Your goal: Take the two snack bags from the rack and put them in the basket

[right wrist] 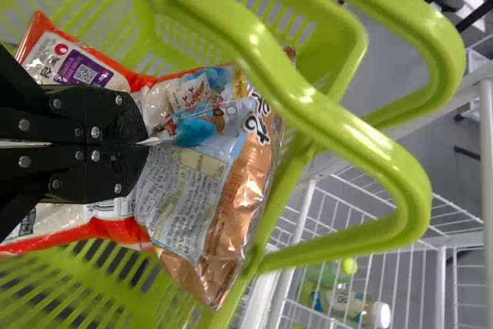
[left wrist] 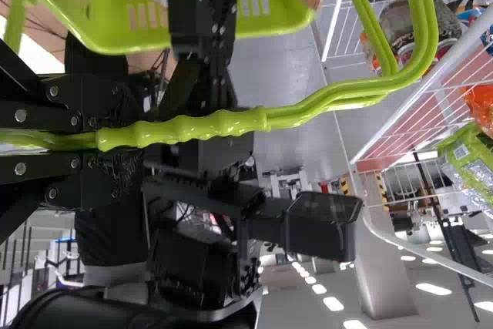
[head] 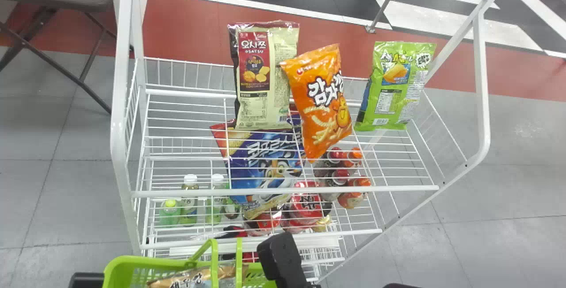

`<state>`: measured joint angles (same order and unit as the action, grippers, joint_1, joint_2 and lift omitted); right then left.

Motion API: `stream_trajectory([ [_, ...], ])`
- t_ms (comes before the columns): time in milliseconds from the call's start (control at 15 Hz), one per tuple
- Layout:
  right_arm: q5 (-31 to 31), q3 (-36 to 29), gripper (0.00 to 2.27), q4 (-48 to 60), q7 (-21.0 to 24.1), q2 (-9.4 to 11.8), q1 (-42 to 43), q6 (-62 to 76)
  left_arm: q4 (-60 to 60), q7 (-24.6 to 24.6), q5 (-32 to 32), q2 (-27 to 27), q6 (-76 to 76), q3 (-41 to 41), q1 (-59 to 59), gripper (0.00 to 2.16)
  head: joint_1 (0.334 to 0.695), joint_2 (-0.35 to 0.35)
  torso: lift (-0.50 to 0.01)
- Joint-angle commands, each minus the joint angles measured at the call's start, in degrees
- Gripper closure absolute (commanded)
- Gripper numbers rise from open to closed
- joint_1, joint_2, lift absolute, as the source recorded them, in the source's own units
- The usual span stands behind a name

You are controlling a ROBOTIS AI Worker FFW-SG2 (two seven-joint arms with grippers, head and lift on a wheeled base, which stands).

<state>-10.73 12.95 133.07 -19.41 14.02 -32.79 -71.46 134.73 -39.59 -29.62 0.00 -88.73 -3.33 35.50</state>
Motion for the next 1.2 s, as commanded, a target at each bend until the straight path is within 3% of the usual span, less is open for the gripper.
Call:
stream_trajectory([
  [0,-0.1,0.0,0.79,-0.1,0.0,-0.2,0.3,-4.8,0.1,0.0,0.0,-0.1,0.0,-0.1,0.2,1.65,0.695,-0.35,-0.01],
  [67,0.0,-0.3,0.0,1.1,0.0,-0.1,0.7,-11.5,0.0,0.0,0.0,-0.1,0.0,0.0,0.2,1.65,0.695,-0.35,-0.01],
  [200,0.0,-2.5,0.0,4.9,-1.2,0.5,0.2,-18.6,0.1,0.0,0.0,-0.1,0.0,0.0,0.3,1.65,0.695,-0.35,-0.01],
  [400,-1.0,-9.6,0.05,11.9,-3.4,0.9,-1.8,-18.6,0.1,0.1,0.2,-0.1,0.2,-0.4,0.2,1.65,0.695,-0.35,-0.01],
  [533,-5.8,-17.3,0.06,13.2,-3.5,0.3,-1.8,-18.6,0.1,0.3,1.1,-0.1,0.2,-1.4,0.2,1.65,0.695,-0.35,-0.01],
  [867,-5.4,-26.8,0.1,7.0,-3.5,-3.8,-0.4,20.7,0.1,0.2,1.3,-0.1,0.3,-1.9,0.9,1.65,0.695,-0.35,-0.01],
  [1067,-5.5,-30.5,0.11,1.0,-2.6,-4.3,0.7,41.8,0.1,0.2,1.6,-0.1,0.2,-1.9,1.0,1.65,0.695,-0.35,-0.01],
  [1133,-4.3,-31.1,0.11,-1.1,-1.1,-4.3,2.1,43.0,0.1,0.4,2.0,-0.1,0.2,-2.6,1.0,1.65,0.695,-0.35,-0.01],
])
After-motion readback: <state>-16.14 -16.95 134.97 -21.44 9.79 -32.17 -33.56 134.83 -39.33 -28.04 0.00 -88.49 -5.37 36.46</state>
